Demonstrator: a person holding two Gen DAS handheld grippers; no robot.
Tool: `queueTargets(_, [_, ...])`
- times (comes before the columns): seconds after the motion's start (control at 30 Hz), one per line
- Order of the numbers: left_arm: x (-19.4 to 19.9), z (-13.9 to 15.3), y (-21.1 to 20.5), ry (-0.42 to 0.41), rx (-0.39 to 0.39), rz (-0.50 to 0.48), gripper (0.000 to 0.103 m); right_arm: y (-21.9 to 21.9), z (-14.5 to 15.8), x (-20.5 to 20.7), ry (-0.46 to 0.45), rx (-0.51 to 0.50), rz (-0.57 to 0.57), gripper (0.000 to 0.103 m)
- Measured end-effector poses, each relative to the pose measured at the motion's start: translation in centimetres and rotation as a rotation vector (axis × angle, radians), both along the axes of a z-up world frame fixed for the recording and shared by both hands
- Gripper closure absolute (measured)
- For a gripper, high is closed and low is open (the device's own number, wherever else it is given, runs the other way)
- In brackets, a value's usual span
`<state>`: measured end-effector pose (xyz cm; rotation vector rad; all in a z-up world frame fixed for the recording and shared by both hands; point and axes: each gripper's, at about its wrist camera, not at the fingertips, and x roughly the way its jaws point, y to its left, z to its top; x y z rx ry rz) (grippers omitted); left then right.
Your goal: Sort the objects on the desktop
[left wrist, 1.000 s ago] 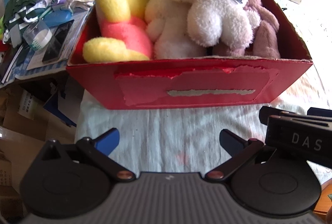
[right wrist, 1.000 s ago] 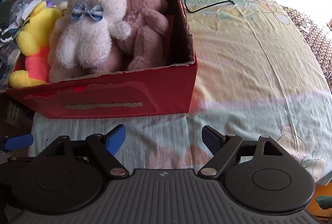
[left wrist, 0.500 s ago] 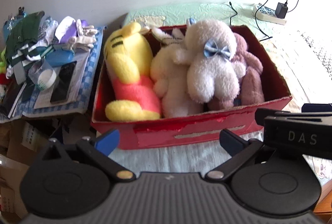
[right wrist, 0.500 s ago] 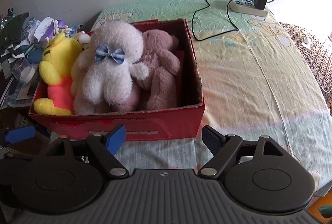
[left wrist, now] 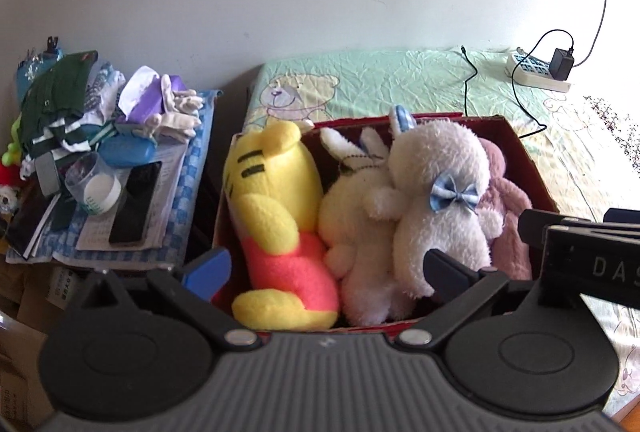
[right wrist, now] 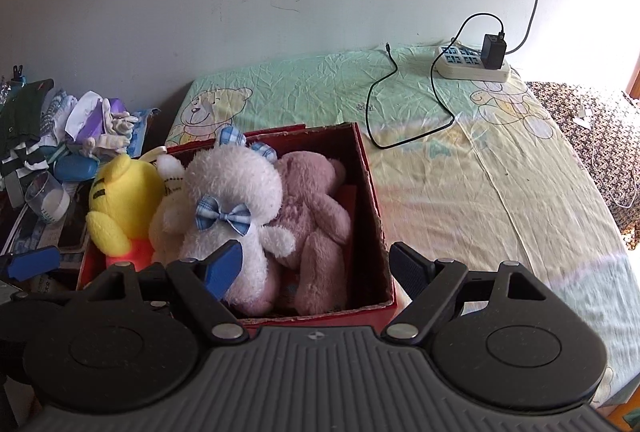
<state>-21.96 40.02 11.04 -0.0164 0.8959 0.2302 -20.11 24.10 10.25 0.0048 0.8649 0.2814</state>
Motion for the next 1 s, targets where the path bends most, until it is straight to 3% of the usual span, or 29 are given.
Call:
queueTargets(0.53, [0.5,-1.8,2.2,0.034,0.007,0.049,0.000,2.1,-2.1,1.3,0.029,-0.023,0.014,0.020])
queueTargets(1.0, [0.5,-2.4,2.5,0.051,-0.009,0.059,0.000,3.1,-2.3,1.0,-0.002,-0.082,0.024,0.020])
